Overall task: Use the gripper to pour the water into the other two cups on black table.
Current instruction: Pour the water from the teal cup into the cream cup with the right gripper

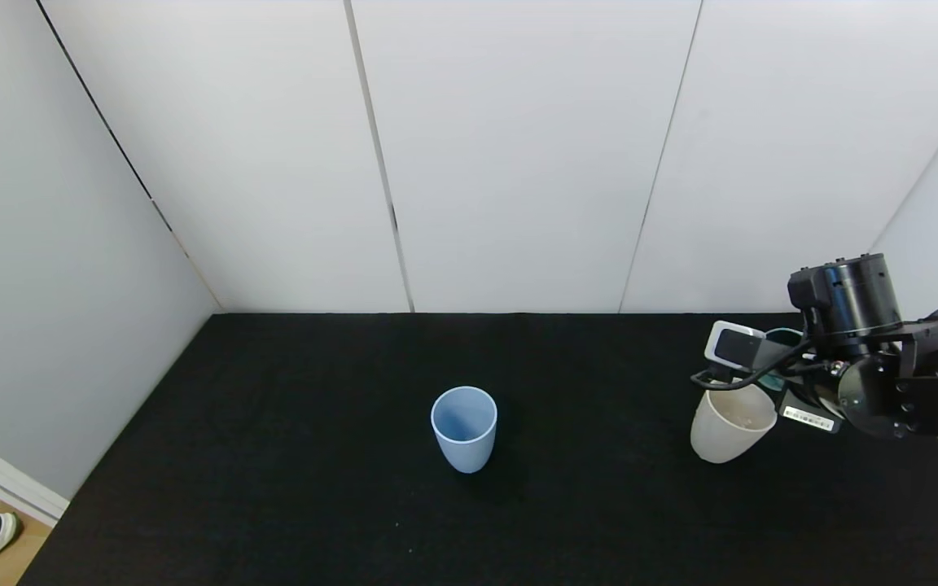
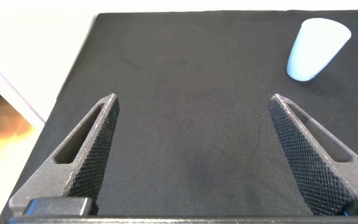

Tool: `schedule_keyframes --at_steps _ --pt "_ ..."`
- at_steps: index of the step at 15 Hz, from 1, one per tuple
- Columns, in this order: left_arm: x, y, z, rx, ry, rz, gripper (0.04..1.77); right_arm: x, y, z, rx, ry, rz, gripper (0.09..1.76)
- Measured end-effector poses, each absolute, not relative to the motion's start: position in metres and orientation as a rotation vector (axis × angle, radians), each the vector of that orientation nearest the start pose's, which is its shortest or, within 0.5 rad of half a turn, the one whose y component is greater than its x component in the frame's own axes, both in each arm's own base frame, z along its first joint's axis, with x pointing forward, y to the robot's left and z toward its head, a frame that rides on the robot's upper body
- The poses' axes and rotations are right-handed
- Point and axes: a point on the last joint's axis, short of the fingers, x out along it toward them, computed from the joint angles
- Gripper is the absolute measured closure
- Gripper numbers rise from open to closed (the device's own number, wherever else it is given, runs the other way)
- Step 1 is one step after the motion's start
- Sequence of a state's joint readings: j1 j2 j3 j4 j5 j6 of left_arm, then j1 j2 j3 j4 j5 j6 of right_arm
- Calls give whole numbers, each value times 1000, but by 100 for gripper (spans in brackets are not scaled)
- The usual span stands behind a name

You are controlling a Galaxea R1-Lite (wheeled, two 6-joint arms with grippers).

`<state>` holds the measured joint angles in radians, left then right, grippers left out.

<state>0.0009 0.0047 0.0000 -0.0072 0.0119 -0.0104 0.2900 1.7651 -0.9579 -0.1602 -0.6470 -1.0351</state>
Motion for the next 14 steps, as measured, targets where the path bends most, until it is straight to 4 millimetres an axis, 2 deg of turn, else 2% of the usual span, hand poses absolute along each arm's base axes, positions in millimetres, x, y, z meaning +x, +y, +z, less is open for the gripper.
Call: schedule_keyframes --at_steps 6,14 --pt "-22 0 76 -10 -2 13 9 306 80 153 -1324 755 -14 66" --pt "-22 0 76 -10 -3 12 9 307 80 152 -1483 781 25 66"
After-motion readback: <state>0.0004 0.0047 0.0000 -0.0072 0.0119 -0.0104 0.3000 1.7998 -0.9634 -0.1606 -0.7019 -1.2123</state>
